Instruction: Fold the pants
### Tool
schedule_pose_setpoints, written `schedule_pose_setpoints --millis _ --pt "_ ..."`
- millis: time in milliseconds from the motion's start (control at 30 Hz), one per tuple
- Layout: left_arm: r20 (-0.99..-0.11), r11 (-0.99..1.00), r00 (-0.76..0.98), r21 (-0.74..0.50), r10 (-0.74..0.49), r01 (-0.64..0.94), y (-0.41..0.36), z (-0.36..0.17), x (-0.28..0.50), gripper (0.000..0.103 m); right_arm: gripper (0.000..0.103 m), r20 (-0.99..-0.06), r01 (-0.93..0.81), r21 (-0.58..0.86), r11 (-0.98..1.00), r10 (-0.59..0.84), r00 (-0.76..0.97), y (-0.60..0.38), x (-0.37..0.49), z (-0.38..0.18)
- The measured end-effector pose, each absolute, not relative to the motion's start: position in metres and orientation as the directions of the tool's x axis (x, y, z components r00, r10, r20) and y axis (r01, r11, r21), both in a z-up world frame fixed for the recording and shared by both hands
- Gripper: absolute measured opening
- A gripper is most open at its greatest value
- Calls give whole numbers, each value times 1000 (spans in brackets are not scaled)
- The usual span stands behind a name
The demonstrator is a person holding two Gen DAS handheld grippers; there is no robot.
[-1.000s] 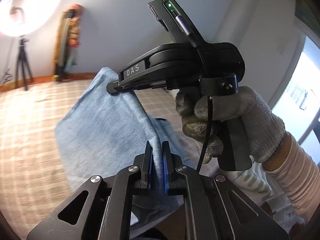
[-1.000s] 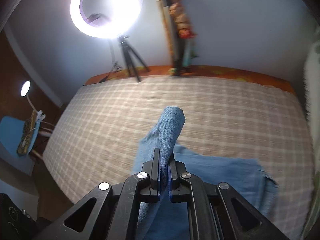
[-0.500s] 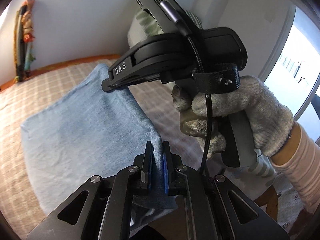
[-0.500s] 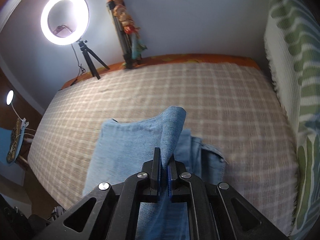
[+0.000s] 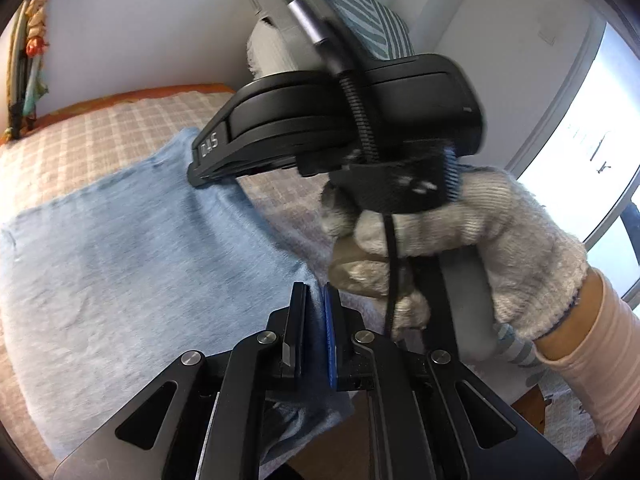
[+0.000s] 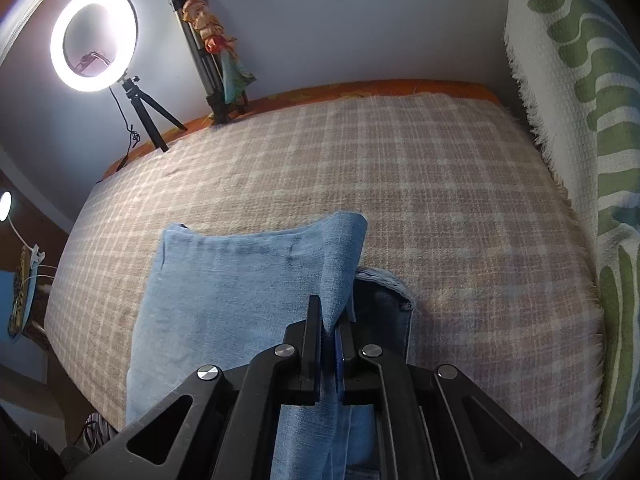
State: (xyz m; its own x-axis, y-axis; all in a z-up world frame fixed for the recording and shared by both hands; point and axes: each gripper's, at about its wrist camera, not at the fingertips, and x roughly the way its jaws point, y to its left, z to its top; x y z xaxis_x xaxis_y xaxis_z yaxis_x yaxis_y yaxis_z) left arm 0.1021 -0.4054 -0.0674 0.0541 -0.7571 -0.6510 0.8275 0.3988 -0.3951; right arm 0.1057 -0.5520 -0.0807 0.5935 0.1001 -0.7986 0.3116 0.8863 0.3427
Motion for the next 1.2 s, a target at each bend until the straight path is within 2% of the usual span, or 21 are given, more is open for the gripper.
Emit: schedule_pose_setpoints --millis 167,233,333,400,467,533,600,633,733,767,900,1000,1067,1200 --pt "-663 362 0 -409 -749 838 -417 -73 95 3 2 -806 331 386 861 140 574 -561 109 -101" --pt "-684 362 -25 -417 -729 833 -418 -78 94 8 4 -809 330 383 863 141 571 -559 107 -105" --pt "-704 370 -18 -395 -710 840 -414 -75 94 10 12 -815 346 362 865 115 567 -561 103 -108" --pt "-702 375 -7 -389 -713 841 -406 -67 96 11 12 -821 356 340 870 89 564 -566 100 -108" --pt "-713 407 26 -369 -701 835 -395 -57 101 18 18 -811 360 348 866 85 578 -570 93 -106" --pt "-708 427 64 -348 -704 835 -380 -49 102 32 37 -814 383 313 869 37 580 -571 85 -100" --pt "-698 449 97 -342 -710 826 -363 -40 109 40 44 -819 394 259 882 -16 574 -570 77 -96" --pt "-693 458 115 -333 -712 824 -354 -36 112 43 45 -814 394 270 879 -10 581 -570 70 -95" --pt "-695 505 200 -265 -690 821 -329 -32 128 47 74 -794 389 359 849 58 605 -570 51 -92" --pt "-699 523 226 -244 -678 817 -320 -32 135 47 76 -784 385 374 843 66 617 -568 45 -92" --pt "-736 586 276 -197 -619 786 -297 -52 159 47 76 -751 348 354 868 42 659 -540 17 -90" --pt "-760 625 258 -239 -597 743 -286 -68 183 48 76 -753 325 304 895 18 657 -515 6 -96" --pt "-769 652 248 -271 -589 708 -278 -76 191 53 76 -767 328 275 904 0 642 -507 3 -103" --pt "-775 680 215 -342 -595 649 -266 -85 200 55 80 -782 330 285 900 20 623 -513 7 -116"
